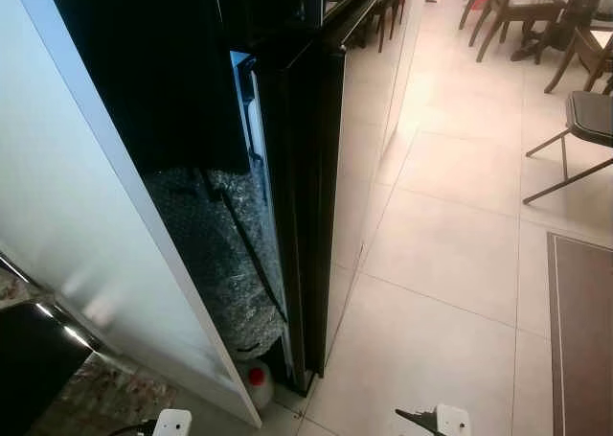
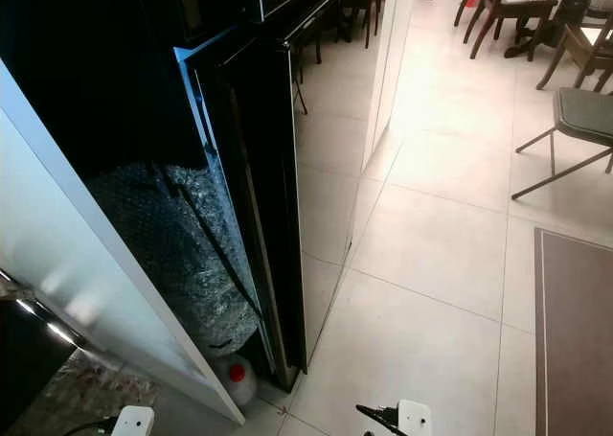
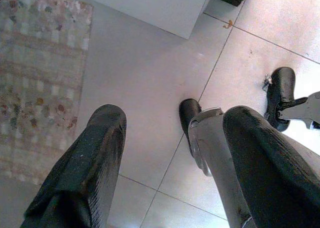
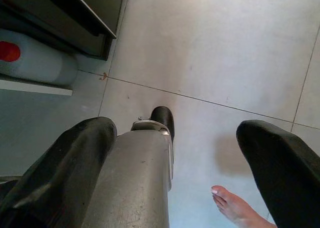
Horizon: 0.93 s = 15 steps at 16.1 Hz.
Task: Restocking fridge
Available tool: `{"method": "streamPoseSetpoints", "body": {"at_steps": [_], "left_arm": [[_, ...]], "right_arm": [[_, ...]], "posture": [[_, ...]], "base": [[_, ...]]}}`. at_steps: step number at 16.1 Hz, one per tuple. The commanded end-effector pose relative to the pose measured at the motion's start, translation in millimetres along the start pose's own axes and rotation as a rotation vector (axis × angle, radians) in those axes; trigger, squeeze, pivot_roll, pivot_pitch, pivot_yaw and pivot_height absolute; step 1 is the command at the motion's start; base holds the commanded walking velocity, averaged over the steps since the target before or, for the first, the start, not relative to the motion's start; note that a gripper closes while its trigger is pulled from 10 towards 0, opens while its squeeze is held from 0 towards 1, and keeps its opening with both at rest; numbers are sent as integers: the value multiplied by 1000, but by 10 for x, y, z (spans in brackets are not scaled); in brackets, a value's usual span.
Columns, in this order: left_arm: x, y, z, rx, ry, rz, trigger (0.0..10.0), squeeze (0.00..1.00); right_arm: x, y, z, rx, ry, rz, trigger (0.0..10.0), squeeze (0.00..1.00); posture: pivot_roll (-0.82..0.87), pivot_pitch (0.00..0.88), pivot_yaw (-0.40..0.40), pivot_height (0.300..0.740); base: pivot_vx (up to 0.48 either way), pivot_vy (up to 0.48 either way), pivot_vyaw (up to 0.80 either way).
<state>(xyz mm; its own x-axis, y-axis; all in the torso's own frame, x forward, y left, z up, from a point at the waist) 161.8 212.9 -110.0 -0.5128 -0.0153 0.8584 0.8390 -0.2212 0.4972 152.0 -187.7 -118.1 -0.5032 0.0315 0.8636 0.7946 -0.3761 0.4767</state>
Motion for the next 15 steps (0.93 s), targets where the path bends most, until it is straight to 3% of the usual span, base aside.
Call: {"method": "streamPoseSetpoints", "body": {"at_steps": [1, 4, 5, 6, 12, 15], "left_arm": [[9, -68, -6, -3, -1, 30, 10000, 0], [9, -68, -6, -3, -1, 30, 10000, 0], [8, -65, -4, -3, 1, 31, 10000, 0], [38, -179, 21, 5, 9, 48, 10000, 0], [-9, -41, -60, 10, 2, 40, 10000, 0], [24, -157, -19, 14, 5, 57, 10000, 0]], "right_arm": [[1, -18, 8, -1, -1, 4, 10000, 0], [1, -18, 8, -1, -1, 4, 10000, 0], [0, -18, 12, 0, 3, 5, 10000, 0], [0, -61, 59, 25, 24, 22, 10000, 0], [4, -98, 77, 44, 36, 35, 10000, 0], [5, -103, 79, 45, 37, 35, 10000, 0]], "posture": [[-9, 0, 33, 740], [-9, 0, 33, 740], [0, 0, 0, 740], [-7, 0, 36, 740], [-3, 0, 33, 740], [-4, 0, 31, 740]], "base": [[0, 0, 0], [0, 0, 0], [0, 0, 0], [0, 0, 0], [0, 0, 0], [0, 0, 0]]}}
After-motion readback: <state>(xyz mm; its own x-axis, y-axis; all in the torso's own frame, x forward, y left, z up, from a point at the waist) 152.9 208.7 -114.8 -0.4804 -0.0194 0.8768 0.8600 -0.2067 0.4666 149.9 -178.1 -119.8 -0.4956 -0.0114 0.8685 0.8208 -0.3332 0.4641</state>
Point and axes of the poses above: a point about 5 cm out from each wrist's last joint towards the gripper, its own x axis pointing back from the gripper into the wrist, its own y axis along the axis of the wrist's last joint, z = x × y, the point moved 2 cm from there along -x, pointing out of the wrist towards the gripper, and after that the axes turned 9 degrees about -x, right-handed, at the moved point
